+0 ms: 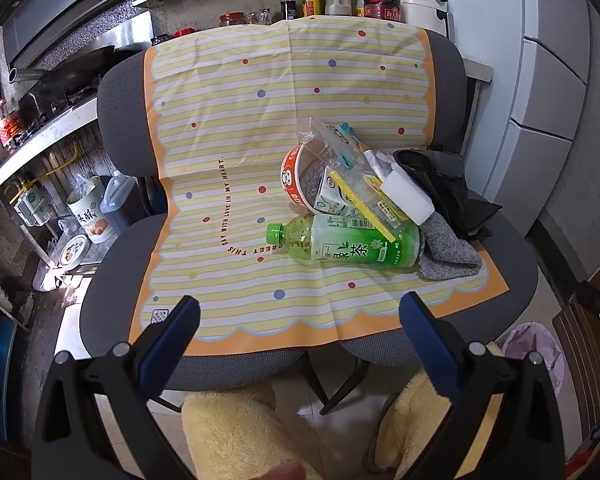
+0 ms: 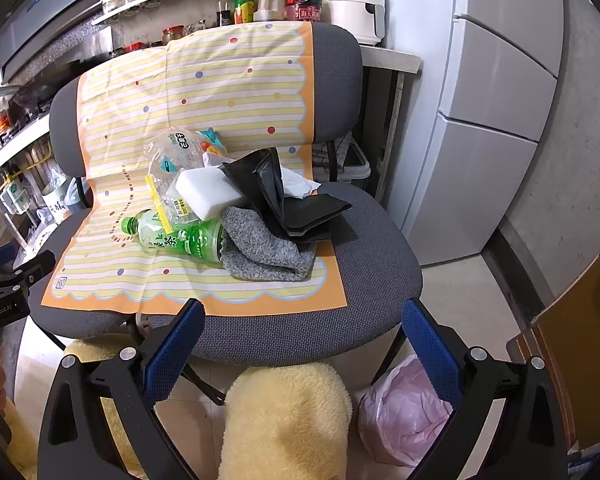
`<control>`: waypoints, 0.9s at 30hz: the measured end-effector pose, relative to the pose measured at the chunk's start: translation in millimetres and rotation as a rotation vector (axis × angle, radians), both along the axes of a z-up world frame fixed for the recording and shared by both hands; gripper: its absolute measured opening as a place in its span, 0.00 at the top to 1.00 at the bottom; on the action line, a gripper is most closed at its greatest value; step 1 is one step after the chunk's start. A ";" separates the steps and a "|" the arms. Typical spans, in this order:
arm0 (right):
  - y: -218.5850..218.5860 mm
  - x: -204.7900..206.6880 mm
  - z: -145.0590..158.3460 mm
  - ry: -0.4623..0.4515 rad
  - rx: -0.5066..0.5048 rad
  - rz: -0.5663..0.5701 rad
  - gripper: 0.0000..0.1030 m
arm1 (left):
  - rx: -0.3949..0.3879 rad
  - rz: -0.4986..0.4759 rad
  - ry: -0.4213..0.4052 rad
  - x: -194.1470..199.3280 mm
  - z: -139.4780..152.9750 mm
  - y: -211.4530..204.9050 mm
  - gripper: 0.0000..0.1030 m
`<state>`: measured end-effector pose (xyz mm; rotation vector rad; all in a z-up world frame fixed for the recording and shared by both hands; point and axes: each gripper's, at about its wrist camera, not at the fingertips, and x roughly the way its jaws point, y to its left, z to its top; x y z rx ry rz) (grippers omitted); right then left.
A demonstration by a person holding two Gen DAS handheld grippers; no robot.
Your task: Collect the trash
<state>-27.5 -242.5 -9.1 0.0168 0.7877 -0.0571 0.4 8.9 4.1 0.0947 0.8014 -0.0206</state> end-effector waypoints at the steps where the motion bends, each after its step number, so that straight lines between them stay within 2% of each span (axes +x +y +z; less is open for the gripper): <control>1: 0.0 -0.1 0.0 0.000 0.001 0.000 0.06 | -0.001 0.001 0.000 0.1 -0.2 -0.1 0.06; 27: -0.2 -0.8 -4.3 0.005 0.001 -0.003 0.06 | -0.003 0.004 -0.002 0.4 0.3 -0.1 0.06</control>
